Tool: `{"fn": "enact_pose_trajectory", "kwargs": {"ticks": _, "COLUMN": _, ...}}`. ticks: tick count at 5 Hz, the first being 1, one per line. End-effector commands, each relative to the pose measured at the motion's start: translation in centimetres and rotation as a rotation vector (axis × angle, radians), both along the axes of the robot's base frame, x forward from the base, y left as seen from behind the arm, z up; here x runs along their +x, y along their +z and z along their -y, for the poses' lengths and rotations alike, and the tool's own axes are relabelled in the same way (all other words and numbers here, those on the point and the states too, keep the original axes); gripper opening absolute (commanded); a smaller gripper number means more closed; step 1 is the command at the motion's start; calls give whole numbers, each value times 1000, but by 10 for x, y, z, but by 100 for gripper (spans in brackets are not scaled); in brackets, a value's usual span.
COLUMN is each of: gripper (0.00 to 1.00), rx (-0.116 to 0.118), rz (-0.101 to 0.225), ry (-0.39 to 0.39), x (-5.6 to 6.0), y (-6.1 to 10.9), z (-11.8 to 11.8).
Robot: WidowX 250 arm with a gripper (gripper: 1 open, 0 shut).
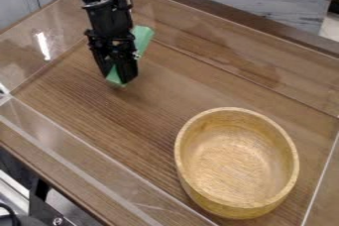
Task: Remove the green block from inside the brown bowl and put it on the table
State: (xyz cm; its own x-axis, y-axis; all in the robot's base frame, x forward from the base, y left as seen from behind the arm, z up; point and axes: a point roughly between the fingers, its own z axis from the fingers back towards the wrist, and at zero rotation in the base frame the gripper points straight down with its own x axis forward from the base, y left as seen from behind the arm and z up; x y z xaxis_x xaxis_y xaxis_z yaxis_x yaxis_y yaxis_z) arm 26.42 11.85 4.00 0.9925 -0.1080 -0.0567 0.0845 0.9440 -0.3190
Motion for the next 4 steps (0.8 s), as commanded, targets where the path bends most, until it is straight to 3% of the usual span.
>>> {"fn": "enact_pose_trajectory", "kwargs": {"ticks": 1, "gripper": 0, "rx": 18, "rz": 42, "ry": 13, "x": 9, "y": 13, "z": -10}}
{"fn": "enact_pose_trajectory", "kwargs": {"ticks": 4, "gripper": 0, "rx": -8, "rz": 14, "ry": 22, "x": 8, "y": 13, "z": -14}}
